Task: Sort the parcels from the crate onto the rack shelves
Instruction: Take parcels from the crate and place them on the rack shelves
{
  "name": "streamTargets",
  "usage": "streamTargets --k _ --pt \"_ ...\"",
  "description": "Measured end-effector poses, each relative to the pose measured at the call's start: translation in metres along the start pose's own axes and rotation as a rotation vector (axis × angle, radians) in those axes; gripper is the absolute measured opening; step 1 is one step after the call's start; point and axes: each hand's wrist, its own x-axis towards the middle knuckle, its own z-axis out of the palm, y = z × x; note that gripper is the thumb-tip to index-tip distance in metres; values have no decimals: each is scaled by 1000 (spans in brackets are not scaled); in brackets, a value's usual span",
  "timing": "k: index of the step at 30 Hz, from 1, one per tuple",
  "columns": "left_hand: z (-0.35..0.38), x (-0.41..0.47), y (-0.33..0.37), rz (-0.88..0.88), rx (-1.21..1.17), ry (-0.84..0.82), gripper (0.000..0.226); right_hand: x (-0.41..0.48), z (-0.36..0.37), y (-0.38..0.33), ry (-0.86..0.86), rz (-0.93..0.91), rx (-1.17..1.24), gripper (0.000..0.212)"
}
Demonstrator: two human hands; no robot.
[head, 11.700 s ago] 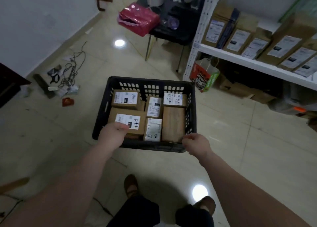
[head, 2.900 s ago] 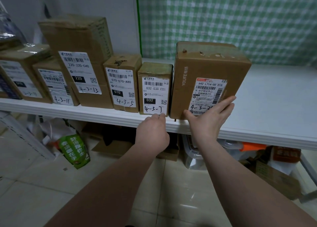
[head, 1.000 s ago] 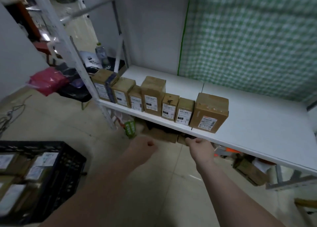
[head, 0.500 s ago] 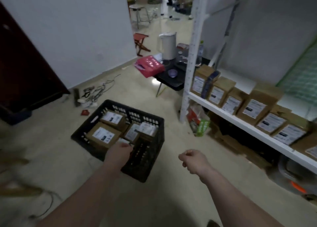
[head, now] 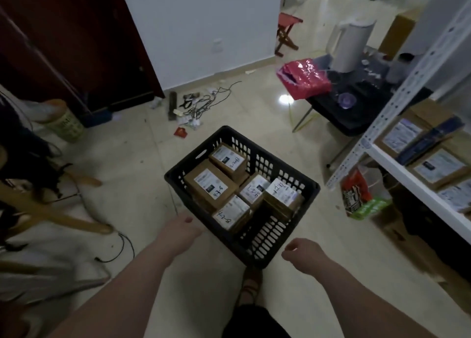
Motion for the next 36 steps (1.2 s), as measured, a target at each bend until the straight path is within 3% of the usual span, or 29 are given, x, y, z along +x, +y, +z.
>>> streamTargets --k 5,11,16,23,30,36 --pt "-15 75 30 32 157 -19 45 70 -4 -27 -47 2 -93 28" --pt "-14 162 70 298 528 -13 32 118 -16 -42 -112 55 -126 26" --pt "-2 219 77 398 879 -94 57 135 -14 -49 -55 146 -110 27" --pt "12 298 65 513 1283 -220 88 148 22 -57 -17 350 125 25" --pt "24 362 62 734 1496 -317 96 163 76 -79 52 524 309 21" --pt "29 402 48 803 1647 -389 117 184 119 -104 -21 569 372 10"
